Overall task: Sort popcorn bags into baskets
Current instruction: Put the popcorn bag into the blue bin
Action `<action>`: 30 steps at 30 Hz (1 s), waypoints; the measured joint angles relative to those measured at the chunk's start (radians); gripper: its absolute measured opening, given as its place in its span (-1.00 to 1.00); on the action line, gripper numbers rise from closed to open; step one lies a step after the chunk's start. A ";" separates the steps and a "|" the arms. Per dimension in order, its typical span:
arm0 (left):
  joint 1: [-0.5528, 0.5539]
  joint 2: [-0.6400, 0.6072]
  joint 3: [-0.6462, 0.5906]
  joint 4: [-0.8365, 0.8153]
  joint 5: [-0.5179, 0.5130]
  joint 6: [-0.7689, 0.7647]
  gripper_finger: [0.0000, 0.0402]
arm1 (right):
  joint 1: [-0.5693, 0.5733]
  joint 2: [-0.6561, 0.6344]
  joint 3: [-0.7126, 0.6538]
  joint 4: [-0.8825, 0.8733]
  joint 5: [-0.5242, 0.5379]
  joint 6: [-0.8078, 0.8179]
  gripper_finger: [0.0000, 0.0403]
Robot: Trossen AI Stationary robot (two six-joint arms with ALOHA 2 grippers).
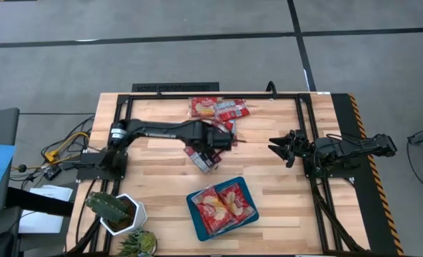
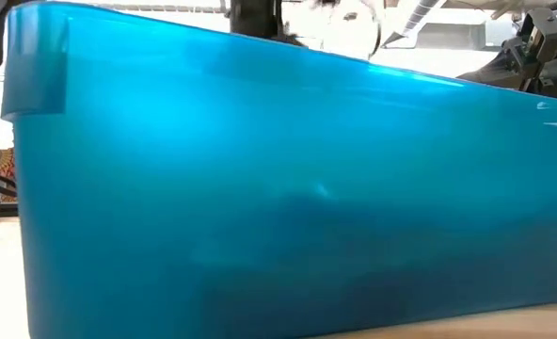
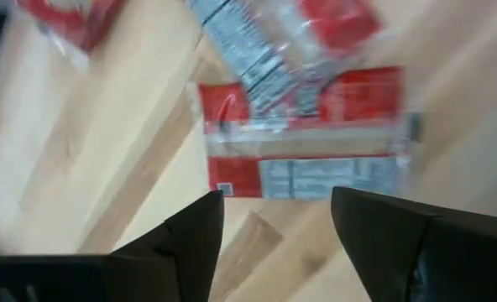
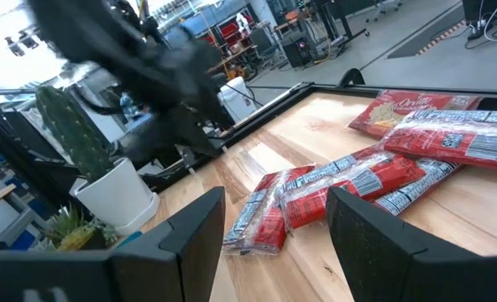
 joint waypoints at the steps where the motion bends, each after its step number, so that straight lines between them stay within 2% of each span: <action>1: 0.019 0.002 -0.020 0.003 0.010 -0.004 0.09 | 0.000 0.000 0.000 0.000 0.000 0.000 0.16; 8: 0.122 -0.005 -0.238 0.166 0.087 0.058 0.12 | 0.000 0.000 0.000 0.000 0.000 0.000 0.16; 11: 0.160 -0.032 -0.364 0.302 0.148 0.057 0.12 | 0.000 0.000 0.000 0.000 0.000 0.000 0.16; 18: 0.221 -0.136 -0.579 0.470 0.137 0.033 0.12 | 0.000 0.000 0.000 0.000 0.000 0.000 0.16; 23: 0.225 -0.152 -0.652 0.631 0.300 0.065 0.12 | 0.000 0.000 0.000 0.000 0.000 0.000 0.16; 30: 0.191 -0.116 -0.669 0.668 0.228 0.078 0.13 | 0.000 0.000 0.000 0.000 0.000 0.000 0.16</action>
